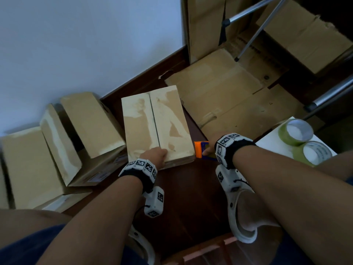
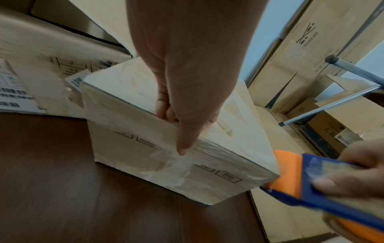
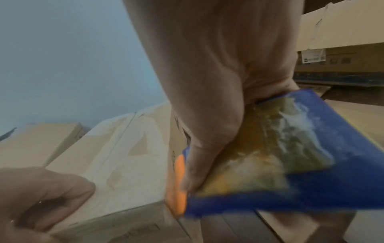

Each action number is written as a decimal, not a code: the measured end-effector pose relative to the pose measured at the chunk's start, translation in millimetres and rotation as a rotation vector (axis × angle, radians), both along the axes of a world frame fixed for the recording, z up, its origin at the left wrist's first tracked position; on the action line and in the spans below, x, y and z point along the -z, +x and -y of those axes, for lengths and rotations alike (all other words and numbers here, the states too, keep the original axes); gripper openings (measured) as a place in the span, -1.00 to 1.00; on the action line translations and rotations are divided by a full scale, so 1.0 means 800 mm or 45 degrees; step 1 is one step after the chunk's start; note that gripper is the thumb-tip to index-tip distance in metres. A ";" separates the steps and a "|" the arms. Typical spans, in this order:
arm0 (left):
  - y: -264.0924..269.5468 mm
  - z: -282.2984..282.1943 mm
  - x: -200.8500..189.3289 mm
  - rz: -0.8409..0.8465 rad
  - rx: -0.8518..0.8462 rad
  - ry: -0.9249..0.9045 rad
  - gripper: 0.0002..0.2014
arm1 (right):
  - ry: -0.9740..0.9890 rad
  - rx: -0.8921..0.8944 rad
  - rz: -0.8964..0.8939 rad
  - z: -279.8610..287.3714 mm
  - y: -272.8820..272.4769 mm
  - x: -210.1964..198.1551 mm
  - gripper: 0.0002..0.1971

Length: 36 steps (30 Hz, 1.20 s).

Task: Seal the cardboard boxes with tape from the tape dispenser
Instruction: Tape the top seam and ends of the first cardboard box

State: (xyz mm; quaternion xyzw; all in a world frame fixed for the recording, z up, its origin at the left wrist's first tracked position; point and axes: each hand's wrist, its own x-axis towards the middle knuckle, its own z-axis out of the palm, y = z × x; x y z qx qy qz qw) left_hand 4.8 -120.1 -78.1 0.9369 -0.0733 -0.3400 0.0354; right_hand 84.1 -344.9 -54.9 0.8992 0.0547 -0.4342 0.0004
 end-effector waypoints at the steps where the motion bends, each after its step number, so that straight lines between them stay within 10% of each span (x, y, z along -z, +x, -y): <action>1: -0.001 0.000 0.000 0.003 0.003 -0.003 -0.88 | 0.024 0.006 0.058 -0.001 -0.002 0.000 -0.66; 7: 0.000 -0.010 0.012 0.024 0.017 -0.091 -0.87 | 0.150 0.228 0.141 0.003 -0.002 0.008 -0.47; 11: 0.001 -0.017 0.013 -0.023 0.009 -0.159 -0.84 | 0.318 0.327 0.610 -0.024 0.037 -0.024 -0.47; 20: -0.003 -0.032 0.016 -0.064 -0.037 -0.395 -0.76 | 0.414 -0.595 0.561 -0.143 0.035 -0.028 -0.63; 25: -0.004 -0.037 0.018 -0.052 -0.053 -0.440 -0.75 | 0.407 -0.657 0.460 -0.160 0.041 -0.021 -0.59; 31: -0.011 -0.032 0.006 0.023 -0.167 -0.468 -0.86 | 0.947 -0.058 0.733 -0.114 0.027 -0.051 -0.82; 36: -0.030 -0.041 -0.007 0.157 -0.398 -0.579 -0.88 | 1.284 0.856 0.408 -0.080 0.001 -0.038 -0.58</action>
